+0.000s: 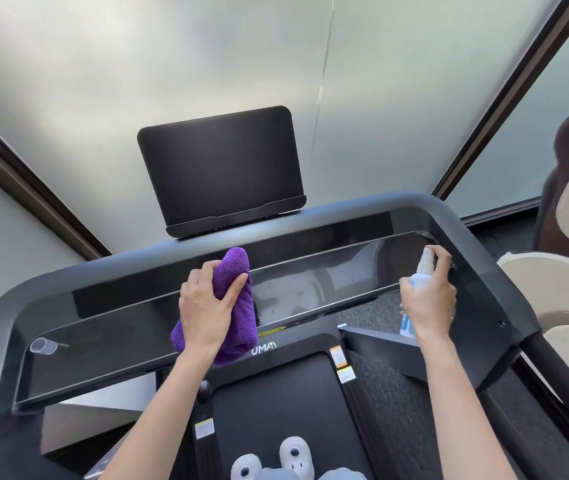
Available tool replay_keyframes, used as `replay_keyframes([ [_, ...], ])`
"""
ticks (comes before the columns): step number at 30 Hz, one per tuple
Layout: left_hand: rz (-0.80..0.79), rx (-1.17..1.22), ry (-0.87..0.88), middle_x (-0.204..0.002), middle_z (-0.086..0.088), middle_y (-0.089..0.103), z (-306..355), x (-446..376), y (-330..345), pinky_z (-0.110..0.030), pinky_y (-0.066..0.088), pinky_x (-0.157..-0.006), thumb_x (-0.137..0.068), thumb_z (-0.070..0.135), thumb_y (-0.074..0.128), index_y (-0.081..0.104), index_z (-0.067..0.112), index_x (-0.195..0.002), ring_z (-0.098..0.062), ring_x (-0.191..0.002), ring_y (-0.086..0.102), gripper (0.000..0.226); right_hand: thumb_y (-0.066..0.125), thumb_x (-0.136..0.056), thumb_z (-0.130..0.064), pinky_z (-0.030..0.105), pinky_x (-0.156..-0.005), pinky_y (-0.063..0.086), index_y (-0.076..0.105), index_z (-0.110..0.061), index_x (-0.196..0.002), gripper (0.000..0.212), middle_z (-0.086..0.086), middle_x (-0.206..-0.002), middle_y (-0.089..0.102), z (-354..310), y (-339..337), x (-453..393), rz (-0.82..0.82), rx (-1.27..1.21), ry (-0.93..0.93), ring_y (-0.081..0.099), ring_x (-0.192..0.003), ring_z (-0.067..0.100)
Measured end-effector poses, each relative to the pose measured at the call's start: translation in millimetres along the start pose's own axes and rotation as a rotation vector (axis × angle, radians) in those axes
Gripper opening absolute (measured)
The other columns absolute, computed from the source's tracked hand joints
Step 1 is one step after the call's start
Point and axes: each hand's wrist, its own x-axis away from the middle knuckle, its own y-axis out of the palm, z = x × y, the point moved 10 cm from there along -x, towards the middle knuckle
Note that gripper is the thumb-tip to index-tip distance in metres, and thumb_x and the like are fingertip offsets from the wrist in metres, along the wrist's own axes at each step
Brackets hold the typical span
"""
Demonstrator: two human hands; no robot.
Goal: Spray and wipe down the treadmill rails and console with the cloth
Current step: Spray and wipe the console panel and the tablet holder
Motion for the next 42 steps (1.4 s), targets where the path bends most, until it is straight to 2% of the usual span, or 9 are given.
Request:
replay_keyframes([
  [13, 0.265, -0.144, -0.009, -0.1, -0.008, 0.057, -46, 0, -89, -0.043, 0.041, -0.085, -0.085, 0.043, 0.067, 0.062, 0.016, -0.118, -0.028, -0.09, 0.05, 0.044, 0.058, -0.085, 0.001, 0.042, -0.068, 0.049, 0.04, -0.028, -0.137, 0.063, 0.004, -0.063, 0.055, -127, 93, 86, -0.402, -0.141, -0.329, 0.056, -0.064, 0.034],
  [16, 0.213, -0.157, -0.055, -0.111, -0.01, 0.055, -75, -4, -84, -0.046, 0.04, -0.092, -0.086, 0.044, 0.065, 0.058, 0.018, -0.128, -0.032, -0.102, 0.051, 0.05, 0.059, -0.085, 0.0, 0.043, -0.067, 0.05, 0.04, -0.031, -0.136, 0.063, 0.001, -0.062, 0.053, -154, 115, 114, -0.48, -0.163, -0.407, 0.055, -0.062, 0.029],
  [19, 0.008, -0.401, -0.094, -0.144, -0.011, 0.038, -101, 3, -46, -0.052, 0.015, -0.115, -0.089, 0.061, 0.05, 0.03, 0.027, -0.15, -0.032, -0.138, 0.03, 0.073, 0.06, -0.084, -0.001, 0.045, -0.067, 0.052, 0.039, -0.035, -0.135, 0.064, 0.003, -0.065, 0.055, -171, 134, 137, -0.549, -0.161, -0.456, 0.056, -0.064, 0.03],
  [22, -0.045, -0.556, -0.111, -0.161, -0.009, 0.016, -123, 16, -36, -0.055, -0.005, -0.117, -0.087, 0.074, 0.024, 0.012, 0.026, -0.155, -0.032, -0.149, 0.003, 0.084, 0.061, -0.084, -0.002, 0.046, -0.069, 0.053, 0.04, -0.036, -0.135, 0.065, 0.0, -0.062, 0.053, -180, 149, 154, -0.595, -0.146, -0.483, 0.055, -0.063, 0.028],
  [24, 0.023, -0.597, -0.163, -0.16, -0.013, 0.019, -133, 25, -48, -0.055, 0.001, -0.117, -0.087, 0.074, 0.019, 0.02, 0.012, -0.154, -0.038, -0.148, 0.009, 0.091, 0.061, -0.083, -0.003, 0.044, -0.067, 0.053, 0.039, -0.039, -0.134, 0.066, -0.001, -0.06, 0.052, -183, 155, 161, -0.614, -0.145, -0.492, 0.053, -0.059, 0.025],
  [27, 0.168, -0.612, -0.192, -0.155, -0.023, 0.027, -136, 25, -62, -0.054, 0.017, -0.119, -0.096, 0.054, 0.038, 0.033, -0.004, -0.146, -0.043, -0.144, 0.02, 0.077, 0.062, -0.083, -0.003, 0.043, -0.069, 0.053, 0.039, -0.04, -0.133, 0.067, 0.001, -0.06, 0.053, -184, 162, 169, -0.635, -0.149, -0.501, 0.052, -0.06, 0.027],
  [32, 0.131, -0.507, -0.362, -0.16, -0.022, -0.003, -141, -17, -53, -0.044, 0.005, -0.121, -0.099, 0.052, 0.033, 0.005, -0.001, -0.153, -0.035, -0.149, 0.001, 0.08, 0.063, -0.084, -0.002, 0.042, -0.07, 0.052, 0.038, -0.044, -0.13, 0.067, 0.001, -0.06, 0.053, -180, 168, 176, -0.647, -0.148, -0.497, 0.052, -0.062, 0.026],
  [35, 0.119, -0.498, -0.333, -0.16, -0.023, -0.008, -132, -34, -45, -0.044, 0.006, -0.121, -0.098, 0.054, 0.033, -0.002, 0.001, -0.152, -0.036, -0.149, -0.003, 0.083, 0.063, -0.084, -0.003, 0.042, -0.069, 0.052, 0.038, -0.045, -0.13, 0.067, -0.001, -0.059, 0.052, -176, 168, 175, -0.64, -0.145, -0.486, 0.051, -0.059, 0.024],
  [42, 0.075, -0.553, -0.275, -0.162, -0.017, 0.0, -135, -2, -47, -0.041, 0.009, -0.121, -0.102, 0.028, 0.041, 0.015, 0.001, -0.152, -0.032, -0.148, 0.003, 0.063, 0.063, -0.084, -0.003, 0.04, -0.062, 0.05, 0.038, -0.048, -0.129, 0.069, -0.006, -0.053, 0.045, -170, 161, 165, -0.598, -0.16, -0.468, 0.046, -0.053, 0.02],
])
